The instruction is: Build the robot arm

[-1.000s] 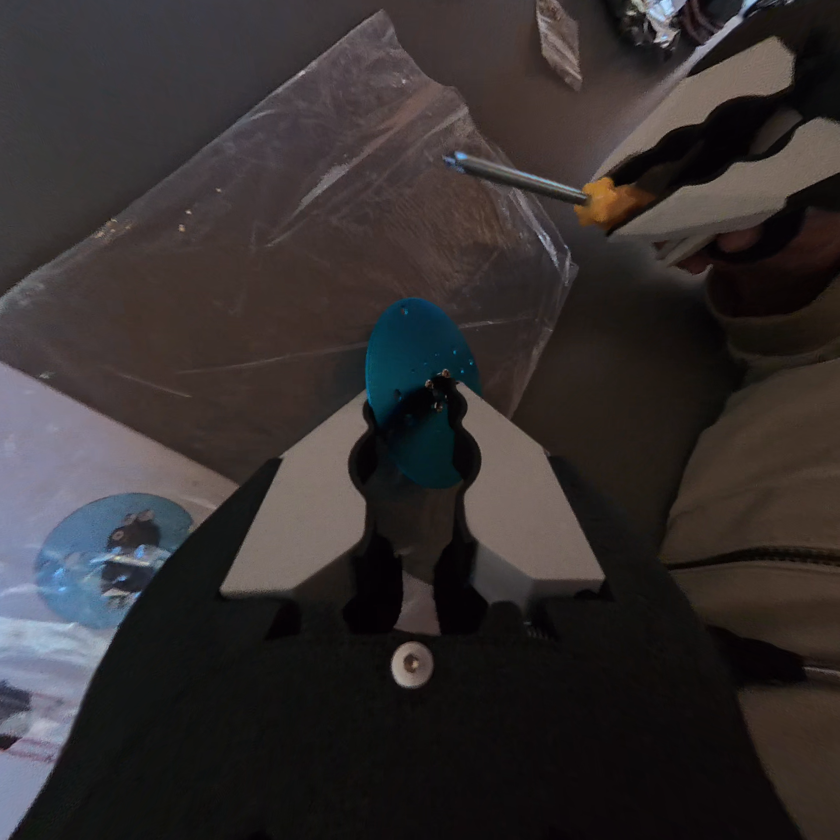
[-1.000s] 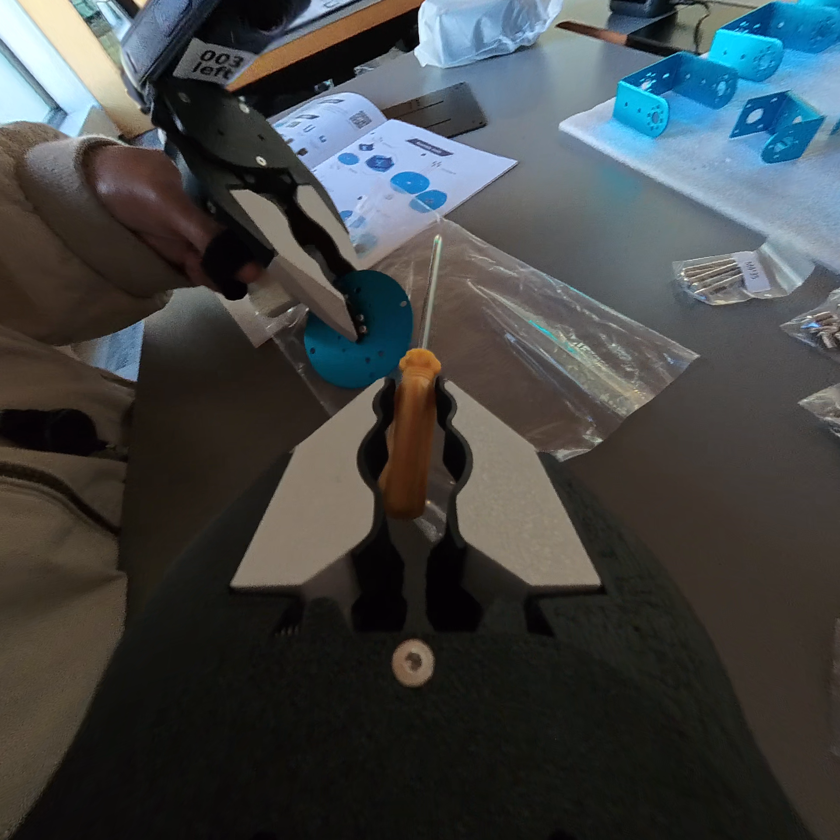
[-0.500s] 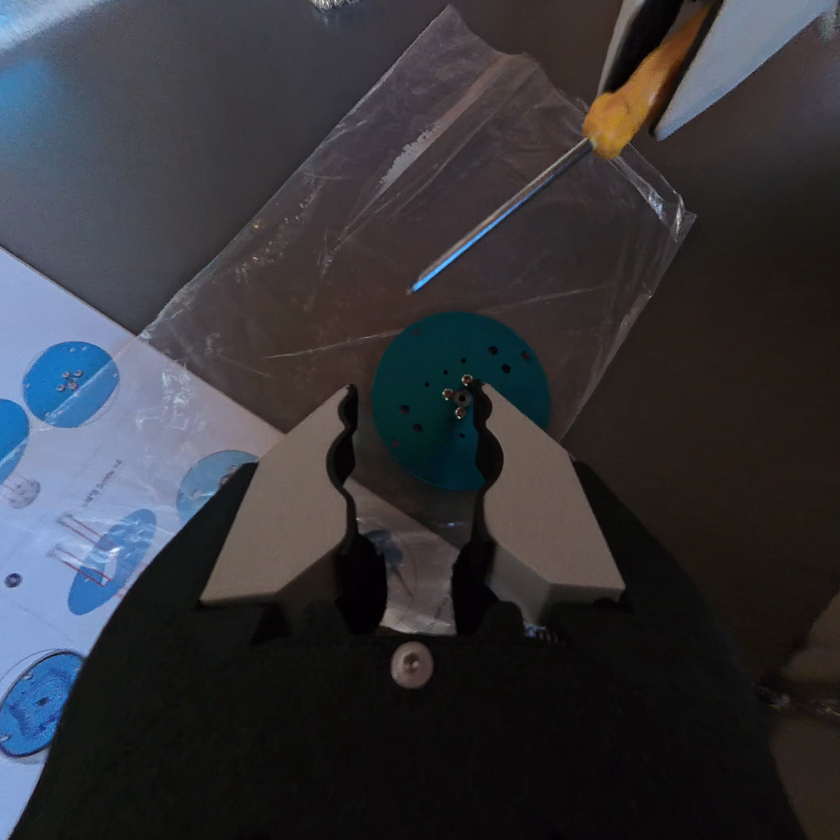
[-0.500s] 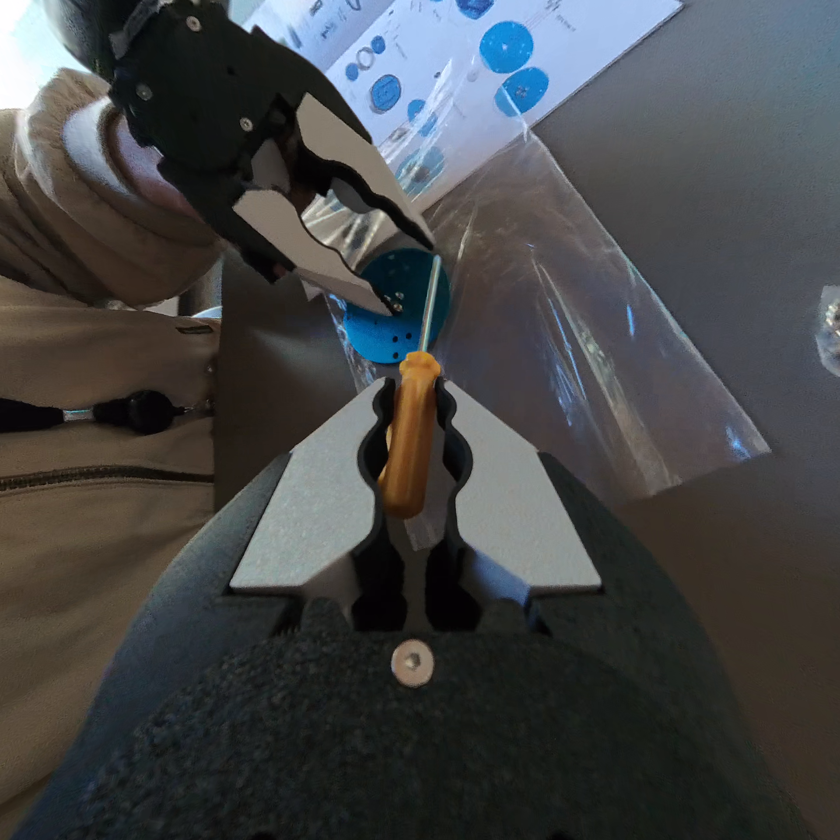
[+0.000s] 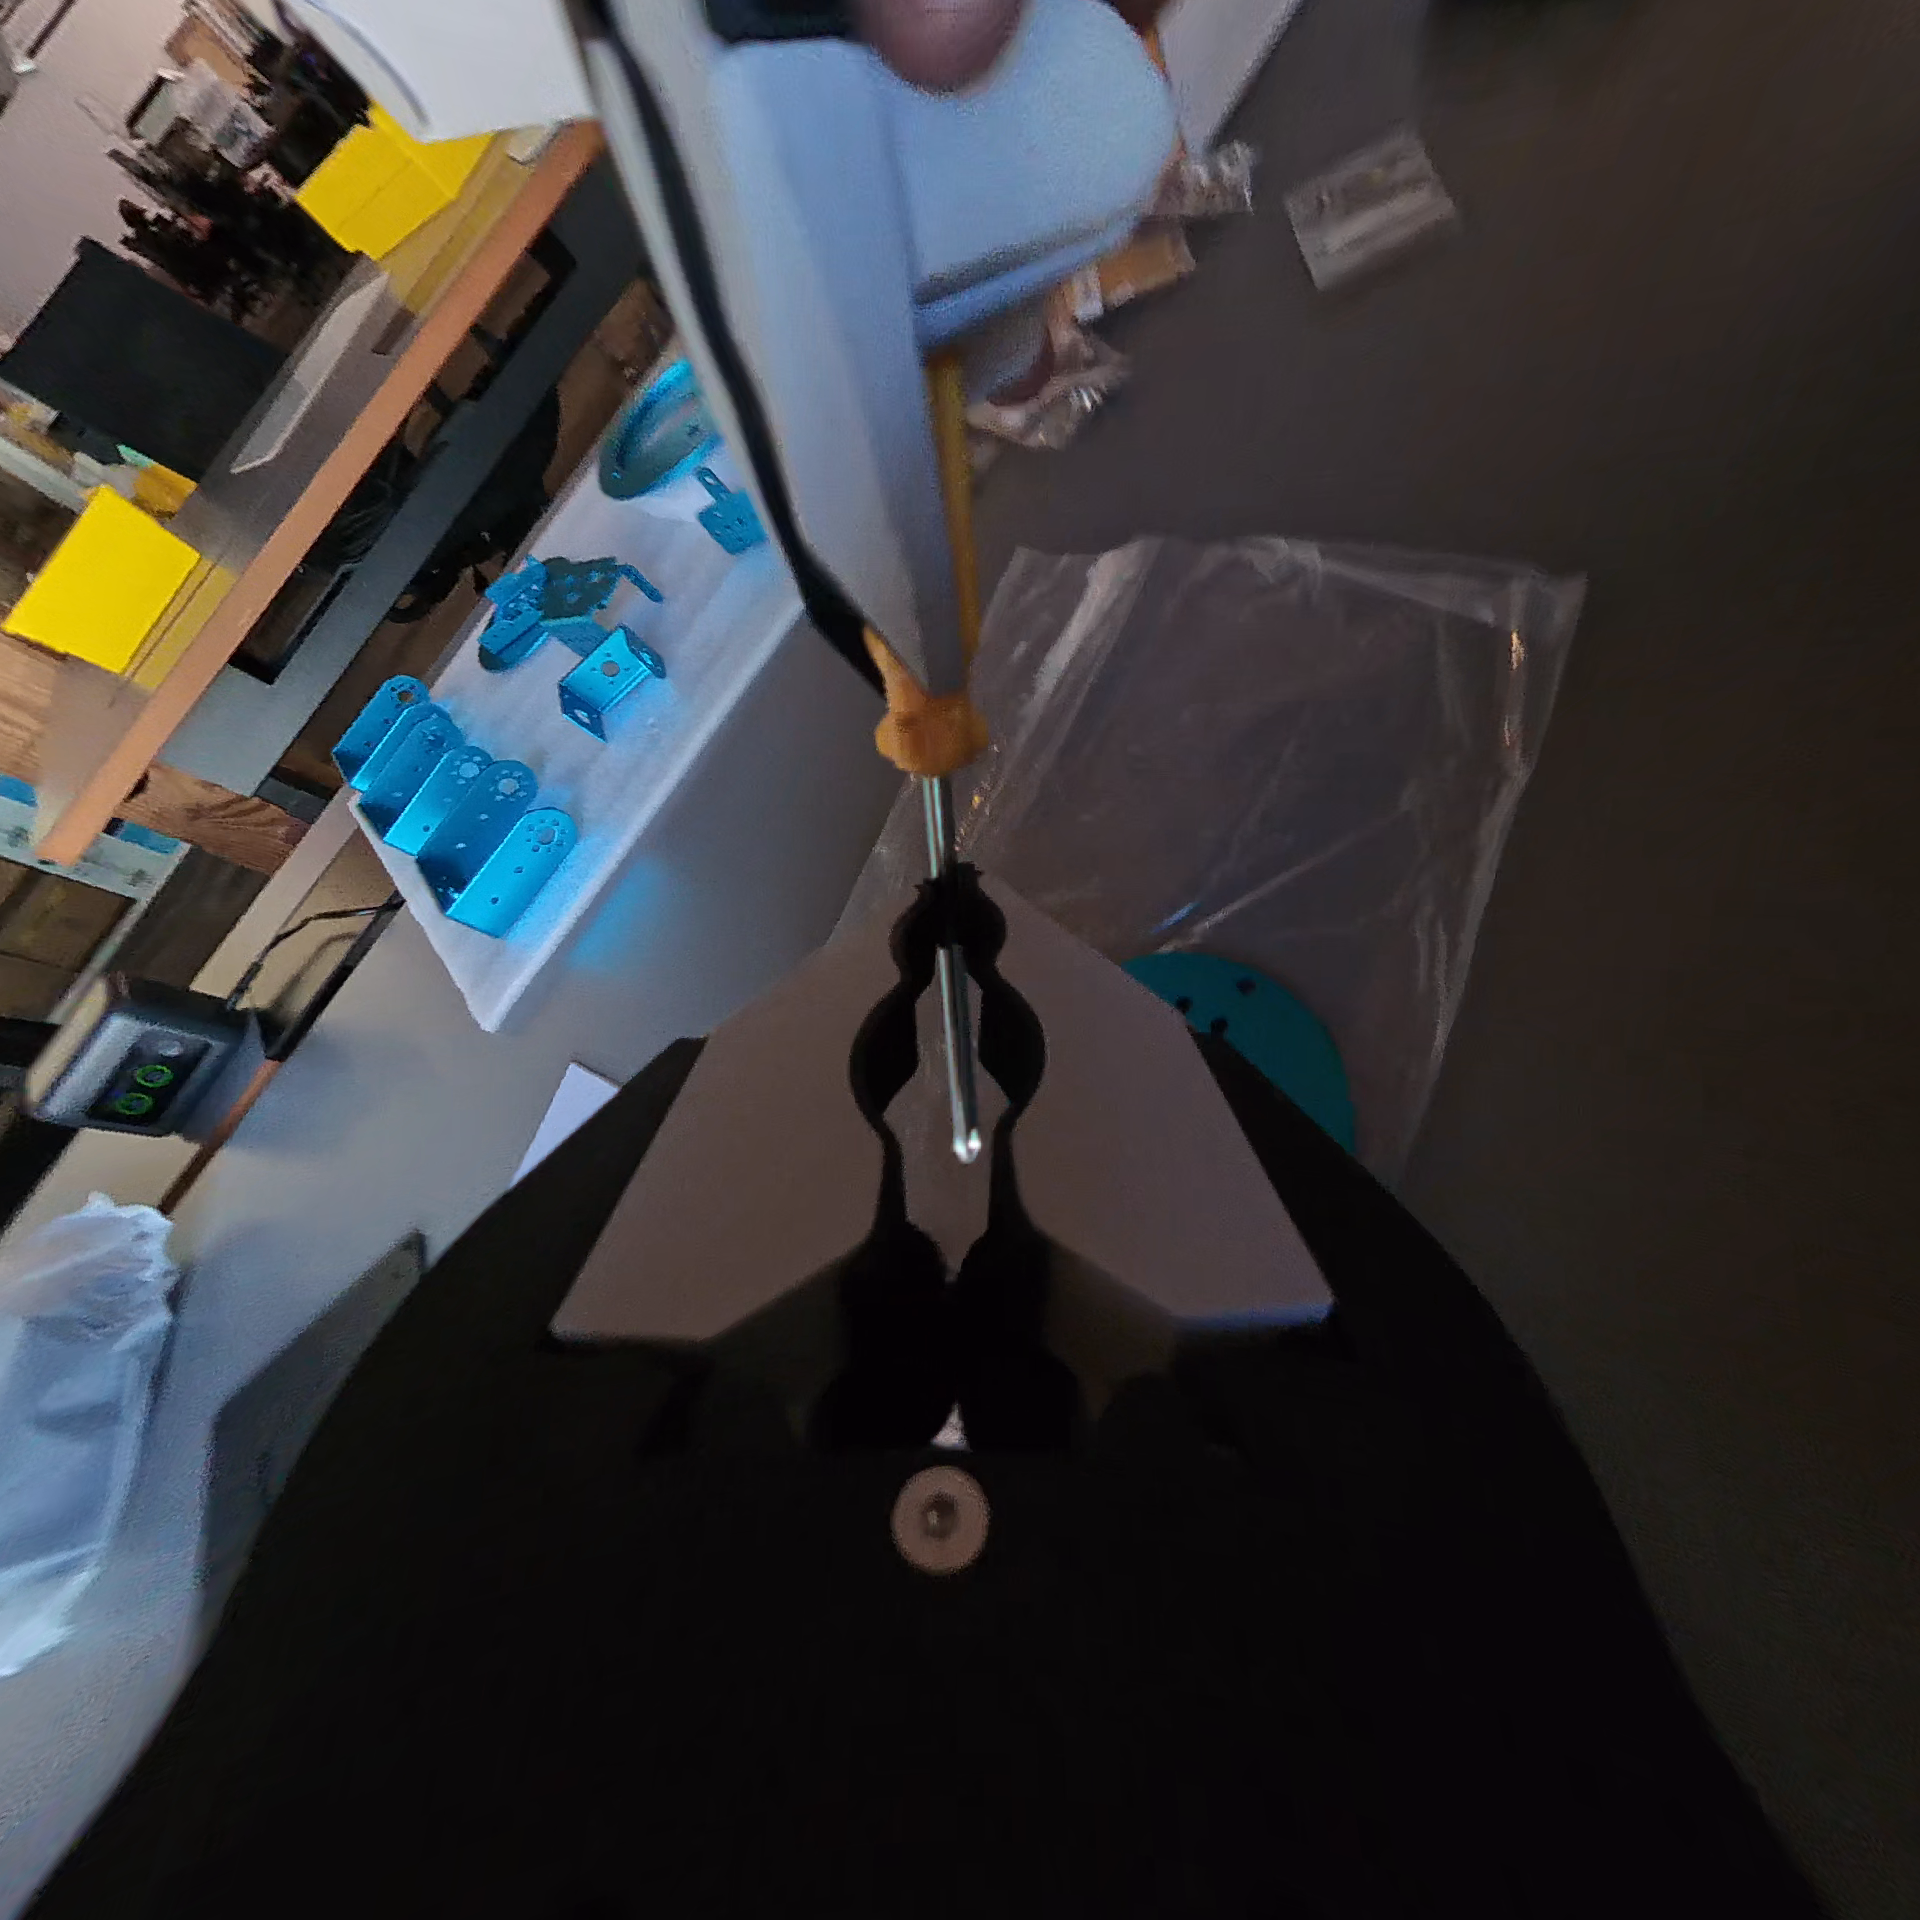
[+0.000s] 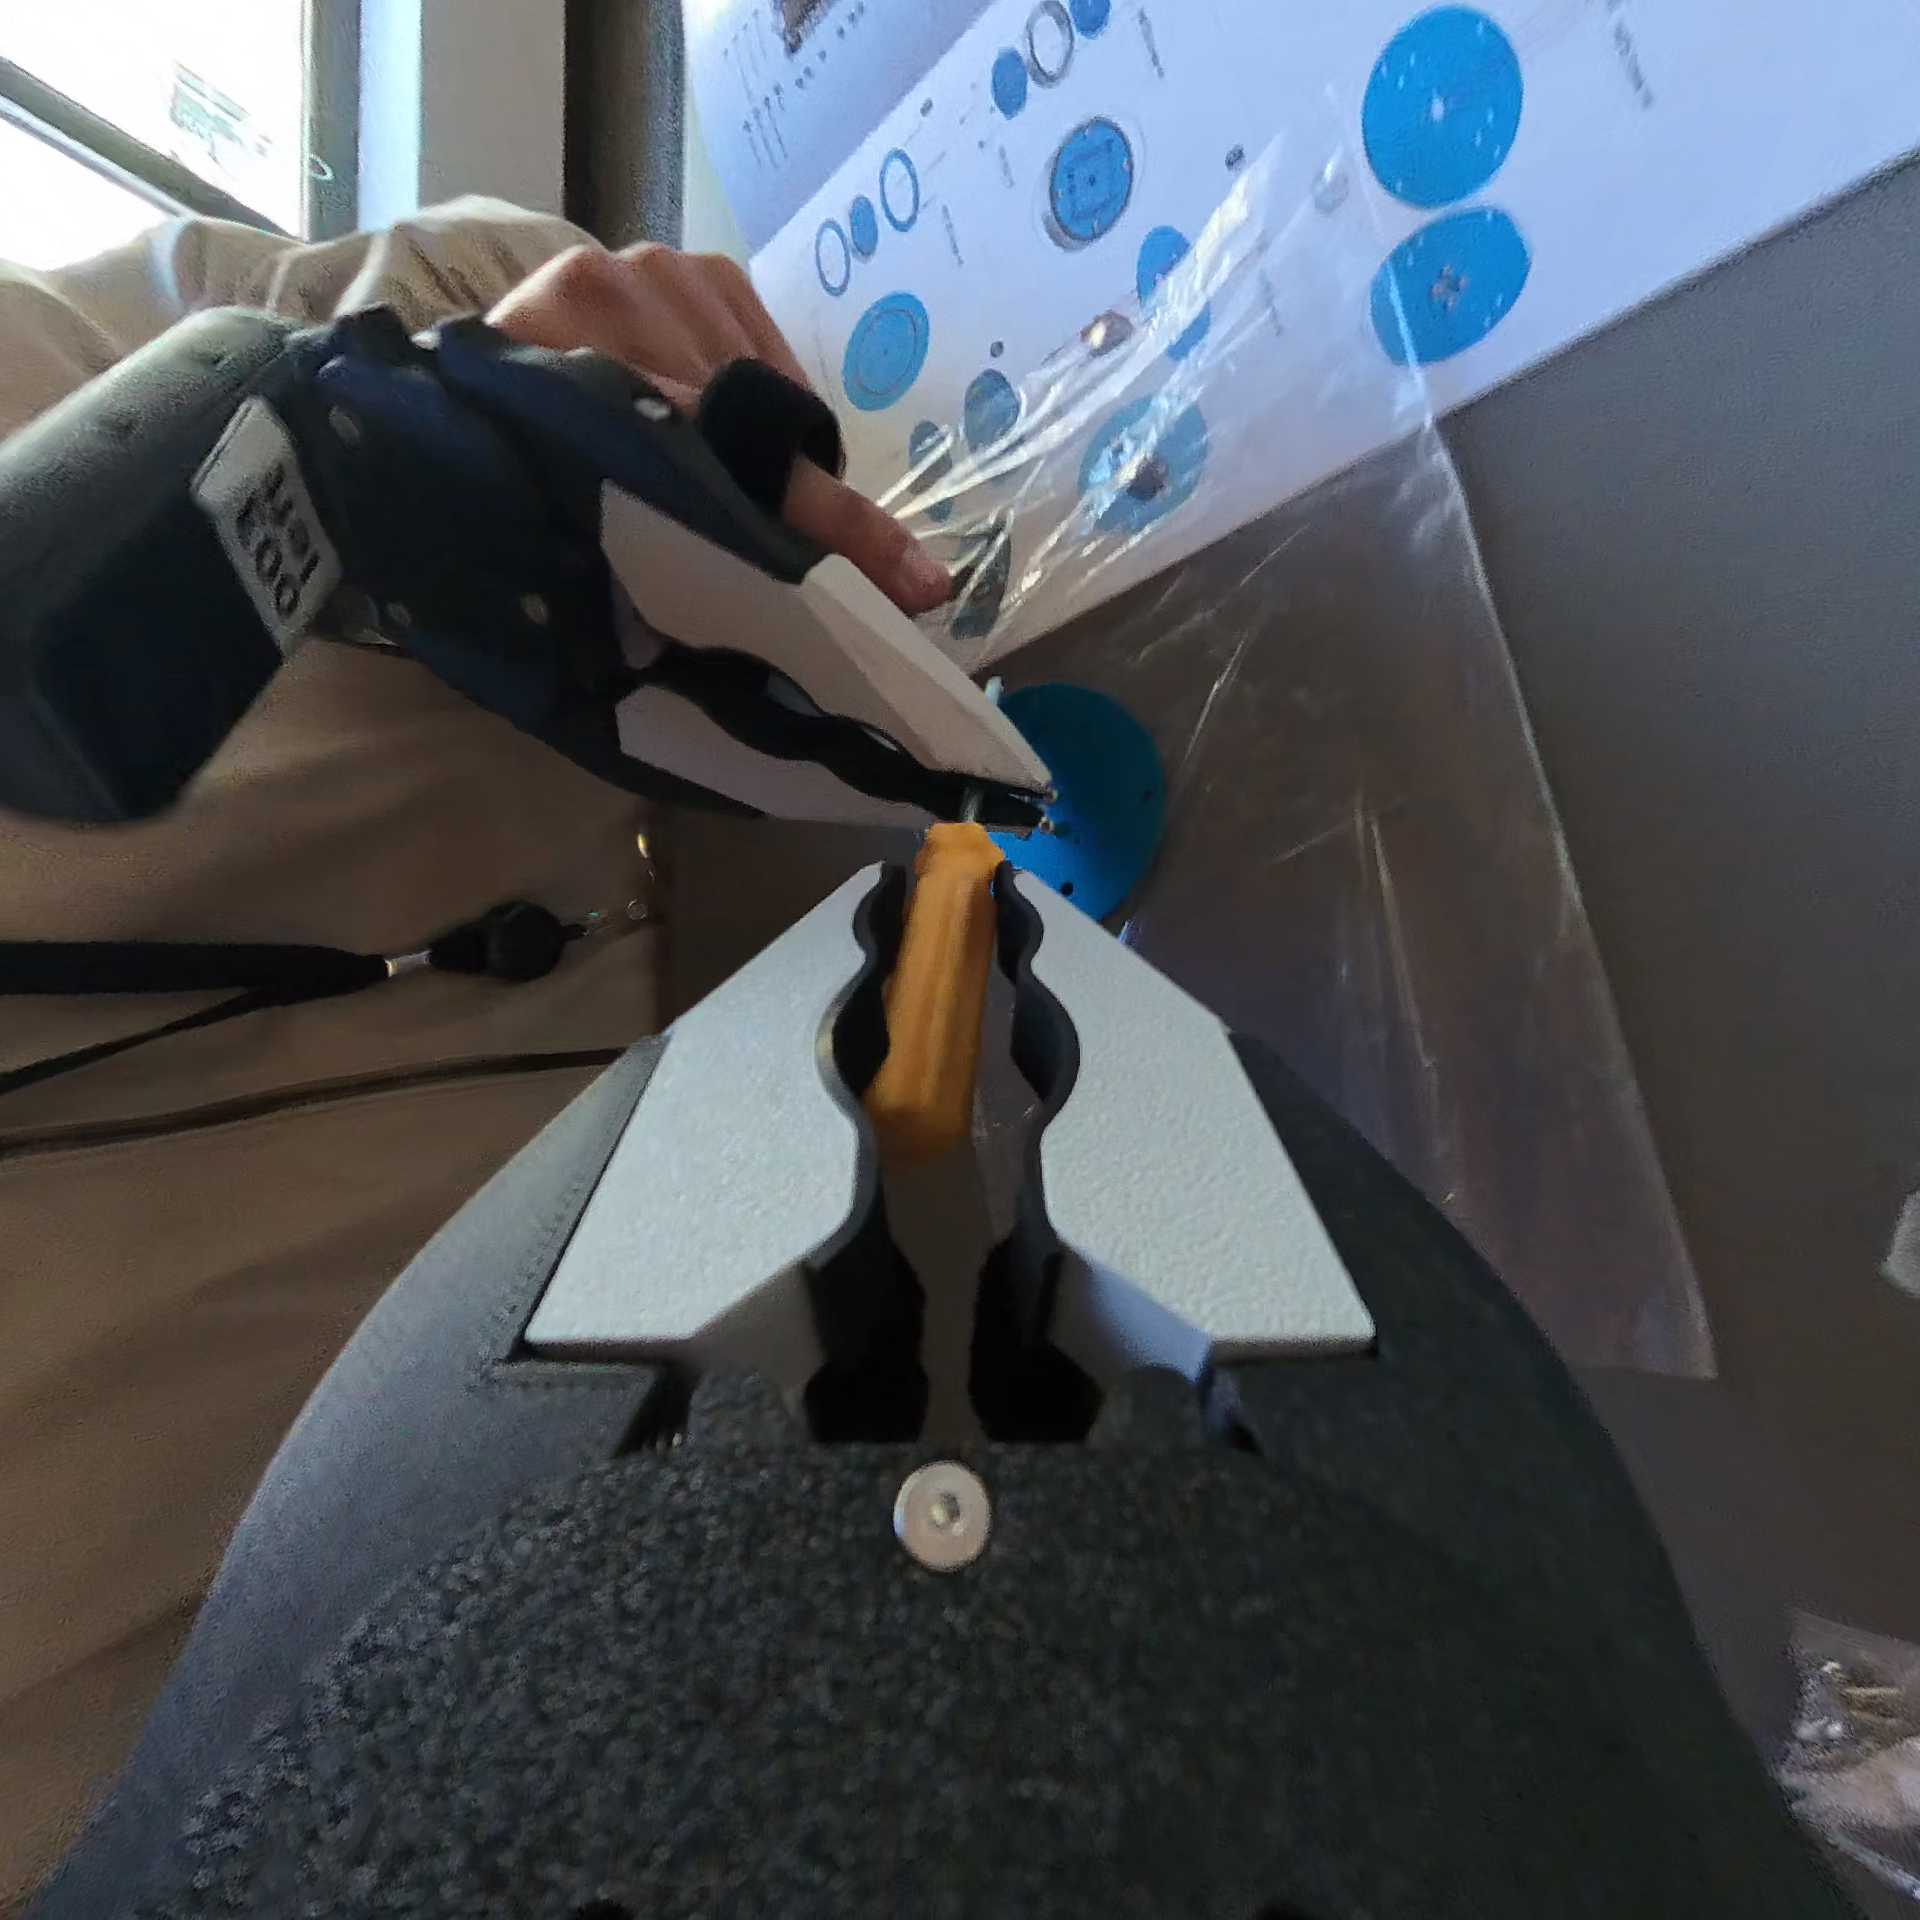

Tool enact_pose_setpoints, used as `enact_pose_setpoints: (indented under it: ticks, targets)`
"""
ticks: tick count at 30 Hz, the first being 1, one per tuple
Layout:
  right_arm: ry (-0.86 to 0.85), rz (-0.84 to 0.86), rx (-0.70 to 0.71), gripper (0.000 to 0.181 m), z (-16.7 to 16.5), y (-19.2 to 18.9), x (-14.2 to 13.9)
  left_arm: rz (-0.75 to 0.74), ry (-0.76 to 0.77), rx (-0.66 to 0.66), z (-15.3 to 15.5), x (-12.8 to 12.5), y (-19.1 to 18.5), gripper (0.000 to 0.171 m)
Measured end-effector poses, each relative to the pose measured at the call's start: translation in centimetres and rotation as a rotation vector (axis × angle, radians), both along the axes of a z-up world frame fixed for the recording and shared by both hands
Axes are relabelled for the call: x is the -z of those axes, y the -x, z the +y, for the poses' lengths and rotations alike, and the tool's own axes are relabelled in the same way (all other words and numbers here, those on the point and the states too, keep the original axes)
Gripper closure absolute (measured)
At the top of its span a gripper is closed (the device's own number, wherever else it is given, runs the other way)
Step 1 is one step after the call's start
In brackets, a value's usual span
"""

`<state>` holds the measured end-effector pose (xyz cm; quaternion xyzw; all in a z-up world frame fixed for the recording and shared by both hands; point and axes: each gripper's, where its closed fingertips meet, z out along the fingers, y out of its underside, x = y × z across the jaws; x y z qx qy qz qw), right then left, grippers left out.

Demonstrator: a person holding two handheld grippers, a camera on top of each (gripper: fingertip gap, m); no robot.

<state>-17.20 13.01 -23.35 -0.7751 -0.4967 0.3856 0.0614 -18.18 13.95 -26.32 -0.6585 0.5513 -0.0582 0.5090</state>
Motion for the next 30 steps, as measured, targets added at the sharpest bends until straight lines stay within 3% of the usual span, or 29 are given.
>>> enact_pose_setpoints:
  ticks: [2, 4, 8, 10, 12, 14, 15, 16, 20, 23, 27, 30]
  targets:
    - [-0.098, 0.106, -0.041, 0.165, 0.6, 0.4, -1.1, -0.131, 0.059, -0.002, 0.1, -0.9, 0.3, 0.168]
    - [-0.270, 0.328, -0.072, 0.152, 1.8, 0.7, -3.3, -0.266, 0.138, -0.021, 0.4, -1.3, 0.9, 0.168]
    - [-0.455, 0.844, 0.095, 0.131, 3.4, -0.3, -7.7, -0.573, 0.337, -0.036, 0.1, -1.8, 1.5, 0.169]
    - [-0.436, 0.957, 0.115, 0.129, 2.9, 0.3, -7.0, -0.706, 0.422, 0.012, -0.8, -2.4, 1.1, 0.168]
    - [-0.339, 0.935, 0.021, 0.122, 1.1, 2.2, -5.2, -0.766, 0.472, 0.056, -1.5, -2.7, 0.5, 0.168]
    - [-0.272, 0.945, -0.041, 0.126, 0.0, 3.7, -4.9, -0.769, 0.468, 0.074, -1.8, -2.9, 0.0, 0.168]
    - [-0.266, 0.946, -0.061, 0.140, -0.1, 4.2, -4.9, -0.763, 0.469, 0.083, -1.9, -2.9, -0.2, 0.168]
    - [-0.282, 0.928, -0.087, 0.164, -0.1, 4.4, -4.7, -0.751, 0.465, 0.075, -1.8, -2.7, -0.3, 0.168]
    - [-0.400, 0.788, -0.119, 0.164, 0.8, 4.8, -3.0, -0.569, 0.367, 0.014, -0.9, -1.4, 1.8, 0.163]
    - [-0.400, 0.730, -0.138, 0.165, 0.4, 4.9, -2.1, -0.351, 0.391, 0.029, -1.9, 1.6, 3.5, 0.133]
    - [-0.423, 0.684, -0.193, 0.165, 0.2, 4.5, -1.7, -0.213, 0.431, 0.113, -4.0, 4.1, 2.5, 0.120]
    - [-0.410, 0.657, -0.219, 0.165, 0.0, 4.5, -0.9, -0.133, 0.421, 0.092, -3.6, 5.4, 1.8, 0.120]
